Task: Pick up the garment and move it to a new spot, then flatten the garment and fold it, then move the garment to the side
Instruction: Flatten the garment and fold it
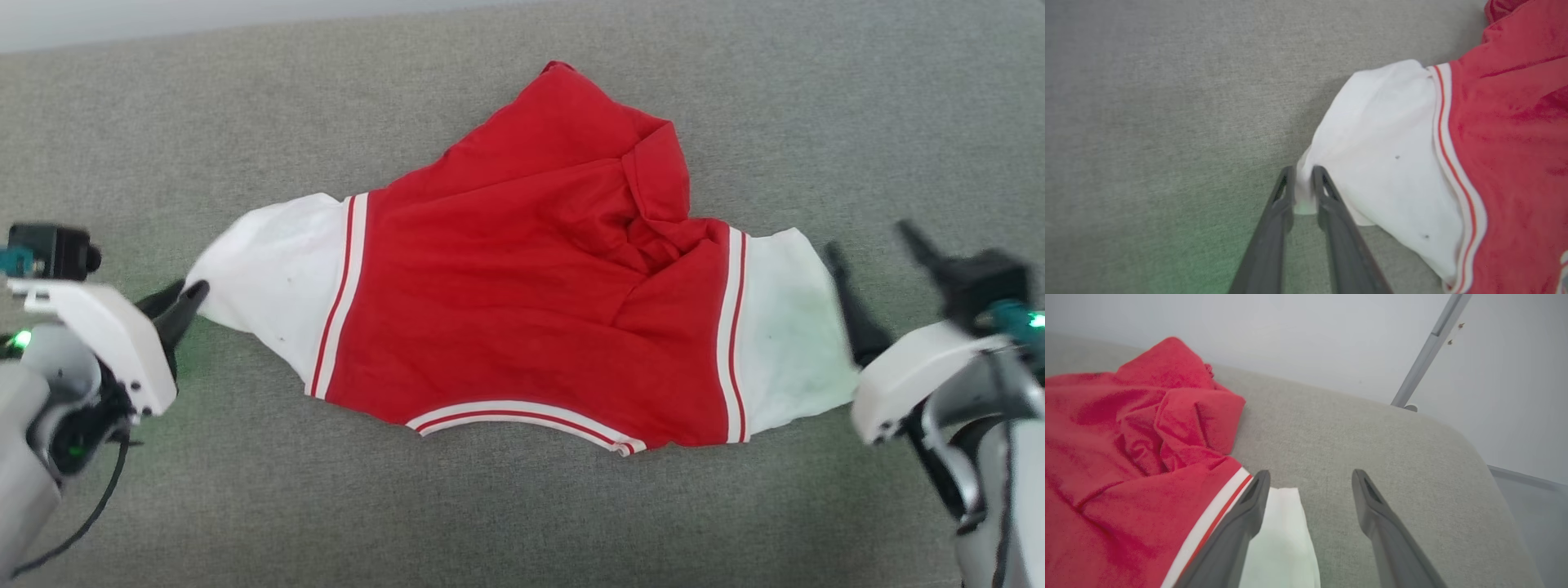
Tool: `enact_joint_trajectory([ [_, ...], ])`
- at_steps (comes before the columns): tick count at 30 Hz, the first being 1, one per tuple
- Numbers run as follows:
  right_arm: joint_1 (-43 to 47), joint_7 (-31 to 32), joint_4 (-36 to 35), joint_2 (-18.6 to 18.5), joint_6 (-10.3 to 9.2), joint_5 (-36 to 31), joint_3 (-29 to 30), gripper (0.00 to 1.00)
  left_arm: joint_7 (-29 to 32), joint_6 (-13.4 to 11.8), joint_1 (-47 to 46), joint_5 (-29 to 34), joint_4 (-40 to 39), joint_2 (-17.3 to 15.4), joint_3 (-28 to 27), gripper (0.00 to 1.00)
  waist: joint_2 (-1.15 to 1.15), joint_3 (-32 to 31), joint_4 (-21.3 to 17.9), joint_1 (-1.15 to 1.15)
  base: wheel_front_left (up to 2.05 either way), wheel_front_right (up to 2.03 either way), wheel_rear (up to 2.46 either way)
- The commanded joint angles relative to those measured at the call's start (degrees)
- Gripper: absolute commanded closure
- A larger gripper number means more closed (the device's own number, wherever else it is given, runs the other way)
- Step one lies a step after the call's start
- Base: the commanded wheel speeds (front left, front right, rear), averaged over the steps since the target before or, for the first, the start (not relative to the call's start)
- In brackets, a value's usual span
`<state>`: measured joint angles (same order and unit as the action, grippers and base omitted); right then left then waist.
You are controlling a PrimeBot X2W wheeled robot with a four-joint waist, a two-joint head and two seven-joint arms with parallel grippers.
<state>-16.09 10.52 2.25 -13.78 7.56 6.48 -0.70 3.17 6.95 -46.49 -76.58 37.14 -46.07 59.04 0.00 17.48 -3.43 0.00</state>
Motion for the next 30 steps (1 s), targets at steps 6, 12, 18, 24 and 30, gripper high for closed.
enact_joint_trajectory([
  [6,2.2,9.8,-4.2,-11.8,-0.14,6.1,-15.2,0.0,-15.5,-5.8,6.3,4.0,-0.4,1.5,-2.0,0.0,0.0,-0.5,0.1,0.0,0.0,0.0,0.0],
  [12,5.0,21.6,-10.8,-23.9,-0.14,14.2,-22.1,0.0,-18.4,-11.4,12.5,12.5,-7.0,5.6,-14.2,0.0,0.0,0.1,2.6,0.0,0.0,0.0,0.0],
  [18,5.5,27.3,-13.4,-30.6,-0.14,17.7,-22.7,0.0,-18.4,-14.5,25.5,31.0,-19.9,13.5,-32.9,0.0,0.0,1.1,6.0,0.0,0.0,0.0,0.0],
  [24,5.0,28.4,-11.3,-33.0,-0.14,18.3,-23.5,0.0,-18.4,-12.1,33.9,42.2,-27.0,21.1,-42.6,0.0,0.0,2.1,8.9,0.0,0.0,0.0,0.0],
  [30,4.7,29.5,-7.6,-34.2,-0.17,17.3,-25.3,0.0,-18.4,-8.2,37.1,49.7,-28.9,26.7,-48.6,0.0,0.0,3.3,11.1,0.0,0.0,0.0,0.0],
])
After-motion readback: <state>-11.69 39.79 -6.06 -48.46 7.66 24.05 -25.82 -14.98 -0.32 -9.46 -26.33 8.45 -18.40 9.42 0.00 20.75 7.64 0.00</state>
